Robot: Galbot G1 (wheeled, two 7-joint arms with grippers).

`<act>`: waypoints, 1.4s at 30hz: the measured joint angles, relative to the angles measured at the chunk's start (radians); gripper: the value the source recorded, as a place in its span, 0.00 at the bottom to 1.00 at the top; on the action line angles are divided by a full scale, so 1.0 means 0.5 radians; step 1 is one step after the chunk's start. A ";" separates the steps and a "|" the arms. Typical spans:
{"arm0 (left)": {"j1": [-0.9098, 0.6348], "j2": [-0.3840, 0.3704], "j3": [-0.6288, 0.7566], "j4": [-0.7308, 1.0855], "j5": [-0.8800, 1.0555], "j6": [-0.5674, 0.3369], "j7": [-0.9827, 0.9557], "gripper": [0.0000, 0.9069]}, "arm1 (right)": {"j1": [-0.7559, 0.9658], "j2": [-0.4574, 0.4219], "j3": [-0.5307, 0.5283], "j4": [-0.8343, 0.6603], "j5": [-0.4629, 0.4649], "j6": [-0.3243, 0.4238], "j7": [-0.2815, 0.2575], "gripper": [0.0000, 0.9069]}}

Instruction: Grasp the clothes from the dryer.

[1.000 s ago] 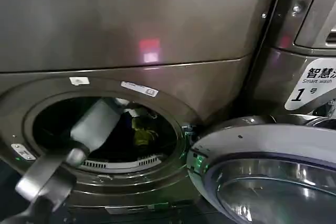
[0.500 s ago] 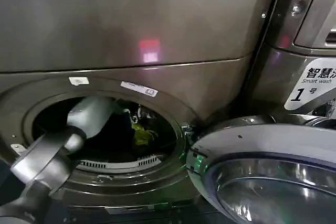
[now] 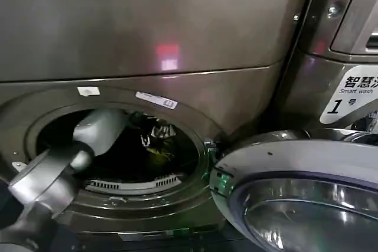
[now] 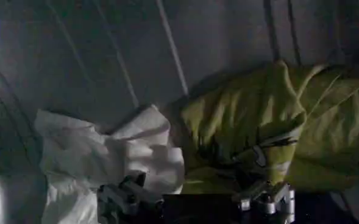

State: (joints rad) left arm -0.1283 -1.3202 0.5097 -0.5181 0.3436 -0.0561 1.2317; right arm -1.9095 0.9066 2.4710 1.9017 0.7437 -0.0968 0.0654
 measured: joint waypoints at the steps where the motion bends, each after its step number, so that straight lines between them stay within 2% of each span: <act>1: -0.010 0.007 0.008 -0.001 -0.012 0.002 0.019 1.00 | 0.000 -0.001 0.000 -0.001 0.000 0.000 0.000 1.00; 2: -0.019 0.012 0.017 0.001 -0.020 0.005 0.033 0.78 | 0.000 -0.002 -0.001 -0.002 -0.001 0.000 0.000 1.00; 3: -0.020 0.011 0.023 0.005 -0.022 0.009 0.040 0.20 | 0.000 -0.002 -0.003 -0.002 -0.001 0.000 0.000 1.00; 5: -0.016 0.004 0.033 0.025 -0.035 0.022 0.052 0.01 | 0.001 -0.002 -0.005 -0.002 -0.001 0.000 0.000 1.00; 30: 0.104 -0.009 -0.029 0.051 -0.096 0.049 0.061 0.00 | -0.003 0.006 0.013 -0.028 -0.004 0.011 0.000 1.00; 35: 0.158 0.020 -0.104 -0.023 -0.221 0.114 -0.103 0.00 | 0.012 0.005 0.000 -0.025 -0.007 0.012 0.002 1.00; 42: 0.258 0.050 -0.278 -0.284 -0.354 0.295 -0.536 0.00 | 0.021 0.004 -0.009 -0.028 -0.009 0.017 0.002 1.00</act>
State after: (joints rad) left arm 0.0008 -1.2949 0.3706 -0.6601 0.1664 0.0914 0.9637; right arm -1.8992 0.9085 2.4665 1.8875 0.7392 -0.0883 0.0665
